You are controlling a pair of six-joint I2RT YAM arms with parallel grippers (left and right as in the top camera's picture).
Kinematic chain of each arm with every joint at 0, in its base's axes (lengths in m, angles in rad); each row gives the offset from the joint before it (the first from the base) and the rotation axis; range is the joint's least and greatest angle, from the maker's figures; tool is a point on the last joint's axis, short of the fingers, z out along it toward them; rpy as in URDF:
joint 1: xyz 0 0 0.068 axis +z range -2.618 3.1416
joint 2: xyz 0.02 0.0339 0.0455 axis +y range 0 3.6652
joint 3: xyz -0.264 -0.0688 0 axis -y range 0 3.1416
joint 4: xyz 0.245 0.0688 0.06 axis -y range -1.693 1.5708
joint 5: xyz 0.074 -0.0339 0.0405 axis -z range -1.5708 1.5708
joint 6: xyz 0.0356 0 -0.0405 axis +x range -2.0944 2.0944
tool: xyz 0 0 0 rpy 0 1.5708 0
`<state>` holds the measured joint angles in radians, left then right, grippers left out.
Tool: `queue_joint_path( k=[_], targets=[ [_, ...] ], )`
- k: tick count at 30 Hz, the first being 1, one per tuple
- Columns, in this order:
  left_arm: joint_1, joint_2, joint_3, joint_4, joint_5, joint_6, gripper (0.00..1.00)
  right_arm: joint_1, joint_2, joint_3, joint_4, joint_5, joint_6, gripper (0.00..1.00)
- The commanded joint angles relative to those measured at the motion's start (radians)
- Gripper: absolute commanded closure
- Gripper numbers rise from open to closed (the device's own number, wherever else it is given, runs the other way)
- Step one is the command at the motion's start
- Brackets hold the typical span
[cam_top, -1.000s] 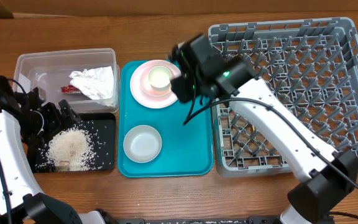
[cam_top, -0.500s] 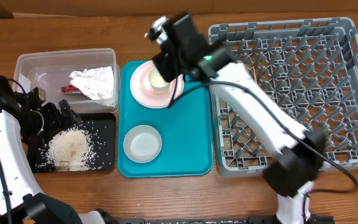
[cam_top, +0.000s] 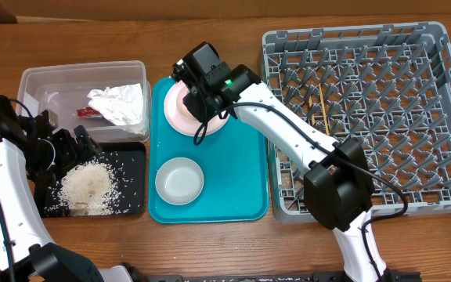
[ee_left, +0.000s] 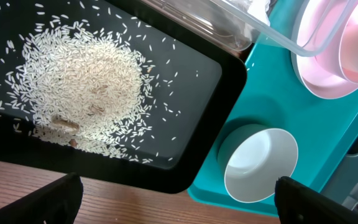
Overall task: Sort waste into correct bins and load items into the dishwasher
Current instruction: 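Reach the right gripper to the white cup on the pink plate, then grasp the white cup with the right gripper and lift it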
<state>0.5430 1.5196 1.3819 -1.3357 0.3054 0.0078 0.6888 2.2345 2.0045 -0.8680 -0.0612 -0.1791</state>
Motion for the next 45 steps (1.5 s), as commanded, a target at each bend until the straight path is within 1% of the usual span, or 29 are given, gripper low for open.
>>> queue_joint_path(
  k=[1,8,12,17,21,27,36,40,45],
  targets=[
    [-0.008,-0.005,0.02,0.002,-0.002,0.015,0.0,0.001,0.033,-0.001,0.009,0.008,-0.015,0.63],
    [-0.008,-0.005,0.02,0.002,-0.002,0.015,0.0,0.001,0.059,-0.002,0.01,0.008,-0.039,0.63],
    [-0.008,-0.005,0.02,0.002,-0.002,0.015,0.0,0.001,0.063,-0.002,0.011,0.008,-0.039,0.75],
    [-0.008,-0.005,0.02,0.002,-0.002,0.015,0.0,0.001,0.061,0.0,0.016,0.008,-0.039,0.84],
    [-0.008,-0.005,0.02,0.002,-0.002,0.015,0.0,0.001,0.052,0.001,0.022,0.008,-0.038,0.96],
    [-0.008,-0.005,0.02,0.002,-0.002,0.015,0.0,0.001,0.003,0.013,0.034,0.008,-0.037,0.96],
    [-0.008,-0.005,0.02,0.002,-0.002,0.015,0.0,-0.015,-0.198,0.074,-0.003,-0.01,-0.006,0.96],
    [-0.008,-0.005,0.02,0.002,-0.002,0.015,0.0,-0.095,-0.29,0.074,-0.008,-0.163,0.018,0.96],
    [-0.008,-0.005,0.02,0.002,-0.002,0.015,0.0,-0.288,-0.323,0.074,-0.016,-0.46,0.088,0.96]
  ],
)
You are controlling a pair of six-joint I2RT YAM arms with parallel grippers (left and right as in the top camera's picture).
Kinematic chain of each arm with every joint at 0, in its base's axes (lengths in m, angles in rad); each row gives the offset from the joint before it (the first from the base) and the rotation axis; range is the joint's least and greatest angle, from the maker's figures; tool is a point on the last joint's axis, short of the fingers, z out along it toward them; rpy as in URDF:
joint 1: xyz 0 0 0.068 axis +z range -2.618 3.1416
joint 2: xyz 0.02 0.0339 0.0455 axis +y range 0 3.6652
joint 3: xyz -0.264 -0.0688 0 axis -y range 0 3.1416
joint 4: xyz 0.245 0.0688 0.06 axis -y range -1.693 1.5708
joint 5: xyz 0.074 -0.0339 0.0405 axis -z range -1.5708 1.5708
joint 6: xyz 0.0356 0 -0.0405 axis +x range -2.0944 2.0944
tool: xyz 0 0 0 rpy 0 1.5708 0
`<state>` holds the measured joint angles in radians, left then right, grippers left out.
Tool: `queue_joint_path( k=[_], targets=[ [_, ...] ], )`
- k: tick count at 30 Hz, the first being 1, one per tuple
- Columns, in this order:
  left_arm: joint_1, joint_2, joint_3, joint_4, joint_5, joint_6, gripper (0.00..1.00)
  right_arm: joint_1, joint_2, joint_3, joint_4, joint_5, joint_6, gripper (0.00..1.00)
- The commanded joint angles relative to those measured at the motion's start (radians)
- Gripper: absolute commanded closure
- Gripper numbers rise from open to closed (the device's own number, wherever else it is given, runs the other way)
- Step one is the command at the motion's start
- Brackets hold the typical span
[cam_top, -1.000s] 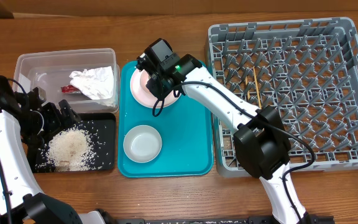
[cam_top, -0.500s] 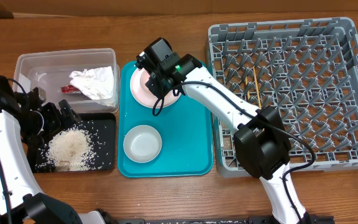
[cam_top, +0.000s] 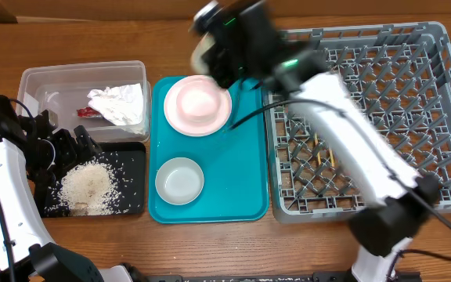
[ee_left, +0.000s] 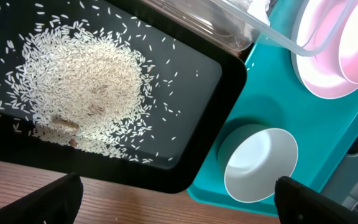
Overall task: Sort waste into correct bins and load items into the dishwasher
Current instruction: 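Grasp the white cup with the right gripper and lift it, then carry the cup to the far edge of the dish rack and hold it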
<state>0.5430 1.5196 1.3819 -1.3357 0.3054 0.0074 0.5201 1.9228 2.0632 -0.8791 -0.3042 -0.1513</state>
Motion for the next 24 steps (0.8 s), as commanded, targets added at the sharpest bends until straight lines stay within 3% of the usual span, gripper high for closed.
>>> queue_joint_path(
  k=[1,7,15,24],
  targets=[
    [-0.008,-0.005,0.02,0.002,-0.002,0.015,0.0,-0.173,-0.003,0.012,-0.005,-0.286,0.069,0.96],
    [-0.008,-0.005,0.02,0.002,-0.002,0.015,0.0,-0.404,0.104,0.011,0.015,-0.689,0.069,0.96],
    [-0.008,-0.005,0.02,0.002,-0.002,0.015,0.0,-0.529,0.304,0.011,0.095,-1.066,0.069,0.96],
    [-0.008,-0.005,0.02,0.002,-0.002,0.015,0.0,-0.531,0.395,-0.007,0.108,-1.01,0.069,0.96]
  ],
)
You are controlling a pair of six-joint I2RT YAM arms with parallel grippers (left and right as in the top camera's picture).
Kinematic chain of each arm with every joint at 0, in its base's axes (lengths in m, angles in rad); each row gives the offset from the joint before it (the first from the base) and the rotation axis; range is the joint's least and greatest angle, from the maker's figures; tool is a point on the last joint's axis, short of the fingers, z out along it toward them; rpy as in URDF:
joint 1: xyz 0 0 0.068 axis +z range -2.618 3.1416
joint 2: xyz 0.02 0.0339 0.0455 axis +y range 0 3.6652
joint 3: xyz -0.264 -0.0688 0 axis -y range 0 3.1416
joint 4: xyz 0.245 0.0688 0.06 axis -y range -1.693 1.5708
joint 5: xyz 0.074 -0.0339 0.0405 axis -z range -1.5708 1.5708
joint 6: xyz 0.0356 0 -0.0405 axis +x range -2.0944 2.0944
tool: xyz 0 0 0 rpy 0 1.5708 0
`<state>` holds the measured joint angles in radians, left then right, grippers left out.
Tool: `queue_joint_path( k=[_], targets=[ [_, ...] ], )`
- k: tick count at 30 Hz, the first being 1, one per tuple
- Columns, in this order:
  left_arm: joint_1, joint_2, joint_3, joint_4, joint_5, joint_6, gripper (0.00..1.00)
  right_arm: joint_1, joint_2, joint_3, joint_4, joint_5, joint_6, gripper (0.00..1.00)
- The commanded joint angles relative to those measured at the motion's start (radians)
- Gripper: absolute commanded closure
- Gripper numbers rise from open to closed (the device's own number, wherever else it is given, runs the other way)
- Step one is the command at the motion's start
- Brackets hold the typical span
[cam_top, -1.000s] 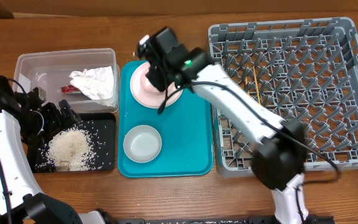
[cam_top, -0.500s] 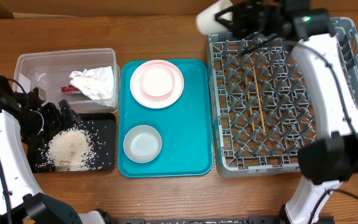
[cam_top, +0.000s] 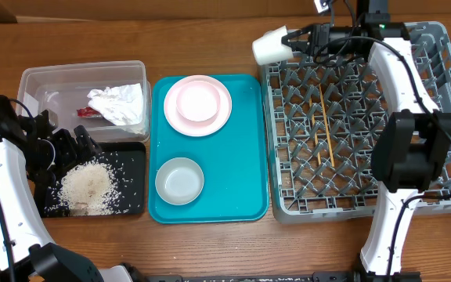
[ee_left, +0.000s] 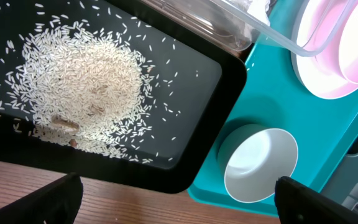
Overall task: Sort waste into correct bins and load items into the dishwasher
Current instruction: 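Carry the cup to the far edge of the dish rack and hold it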
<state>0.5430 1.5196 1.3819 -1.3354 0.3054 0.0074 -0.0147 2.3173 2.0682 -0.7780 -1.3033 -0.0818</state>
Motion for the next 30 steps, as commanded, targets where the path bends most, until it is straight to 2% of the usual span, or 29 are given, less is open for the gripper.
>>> queue_joint_path(
  k=[1,18,24,30],
  targets=[
    [-0.008,-0.005,0.02,0.002,-0.002,0.015,0.0,0.005,0.0,-0.02,0.008,0.012,0.0,0.96],
    [-0.008,-0.005,0.02,0.002,-0.002,0.015,0.0,0.008,0.0,-0.131,0.041,0.045,0.002,0.96],
    [-0.008,-0.005,0.02,0.002,-0.002,0.015,0.0,0.008,0.0,-0.131,0.092,0.042,0.156,0.96],
    [-0.008,-0.005,0.02,0.002,-0.002,0.015,0.0,0.008,0.0,-0.132,0.084,0.072,0.187,0.96]
  ],
)
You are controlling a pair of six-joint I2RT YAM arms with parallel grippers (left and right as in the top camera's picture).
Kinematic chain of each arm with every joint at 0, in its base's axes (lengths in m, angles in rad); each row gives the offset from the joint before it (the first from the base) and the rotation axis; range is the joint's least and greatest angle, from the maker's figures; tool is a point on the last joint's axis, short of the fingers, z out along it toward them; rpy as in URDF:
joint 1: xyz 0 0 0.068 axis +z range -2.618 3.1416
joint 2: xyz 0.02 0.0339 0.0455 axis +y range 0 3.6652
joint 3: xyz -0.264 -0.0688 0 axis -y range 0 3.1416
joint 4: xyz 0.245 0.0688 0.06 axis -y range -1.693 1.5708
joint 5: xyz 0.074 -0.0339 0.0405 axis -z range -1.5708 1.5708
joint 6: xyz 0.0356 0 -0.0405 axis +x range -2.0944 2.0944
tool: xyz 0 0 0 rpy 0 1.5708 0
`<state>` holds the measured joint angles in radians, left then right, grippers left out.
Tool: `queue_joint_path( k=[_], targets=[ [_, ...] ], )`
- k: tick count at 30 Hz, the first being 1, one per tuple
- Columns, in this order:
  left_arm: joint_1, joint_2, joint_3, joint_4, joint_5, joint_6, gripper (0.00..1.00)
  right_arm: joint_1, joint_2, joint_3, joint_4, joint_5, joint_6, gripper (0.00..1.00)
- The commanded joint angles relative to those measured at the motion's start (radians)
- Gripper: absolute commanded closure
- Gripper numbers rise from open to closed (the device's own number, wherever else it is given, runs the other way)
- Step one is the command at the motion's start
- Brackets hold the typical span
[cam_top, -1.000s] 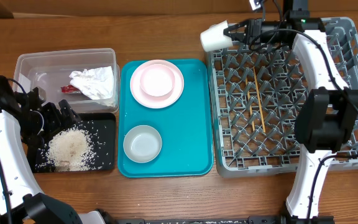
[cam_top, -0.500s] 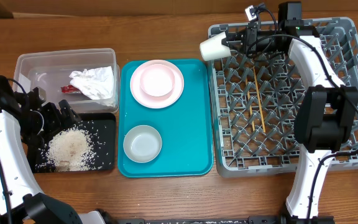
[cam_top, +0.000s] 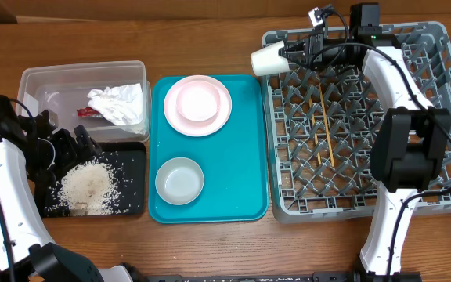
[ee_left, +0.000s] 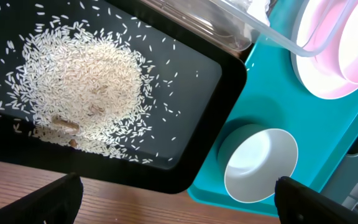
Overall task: Sort waste into correct bins and load items into the dishwasher
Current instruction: 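Carry the cup to the far edge of the dish rack and hold it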
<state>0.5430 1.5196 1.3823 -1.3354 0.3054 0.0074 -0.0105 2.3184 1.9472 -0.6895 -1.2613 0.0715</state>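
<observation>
A white cup (cam_top: pixel 267 60) lies sideways in the air at the far left corner of the grey dish rack (cam_top: pixel 413 157), with my right gripper (cam_top: pixel 288 54) shut on its base end. A pink plate with a pink bowl on it (cam_top: pixel 198 104) and a white bowl (cam_top: pixel 179 179) (ee_left: pixel 258 163) sit on the teal tray (cam_top: pixel 237 172). My left gripper (ee_left: pixel 176 205) hangs wide open over the near edge of the black tray of rice (cam_top: pixel 91 186), holding nothing.
Behind the black tray stands a clear bin (cam_top: pixel 53 86) with crumpled white paper (cam_top: pixel 117 103) and a red wrapper (cam_top: pixel 87 112). Chopsticks (cam_top: pixel 324 117) lie in the rack. Bare wooden table shows in front of the trays.
My right gripper and the white cup have shifted slightly nearer, at the rack's far left corner. The left arm has not moved.
My right gripper was first down at the pink plate on the teal tray. Then the arm was blurred above the tray's far edge. Then it held a white cup at the rack's far left corner, where it still is, a little nearer. The left arm stayed put.
</observation>
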Motion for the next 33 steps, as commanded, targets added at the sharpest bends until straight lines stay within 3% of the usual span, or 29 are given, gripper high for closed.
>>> queue_joint_path(
  k=[1,21,33],
  targets=[
    [-0.008,-0.005,0.019,0.002,-0.002,0.015,0.0,0.004,-0.001,-0.011,-0.015,0.049,0.034,0.96],
    [-0.008,-0.005,0.019,0.002,-0.002,0.015,0.0,0.025,-0.001,-0.011,-0.013,0.024,0.112,0.96],
    [-0.008,-0.005,0.019,0.004,-0.002,0.015,0.0,0.013,-0.001,-0.011,-0.137,0.237,0.003,0.96]
  ],
)
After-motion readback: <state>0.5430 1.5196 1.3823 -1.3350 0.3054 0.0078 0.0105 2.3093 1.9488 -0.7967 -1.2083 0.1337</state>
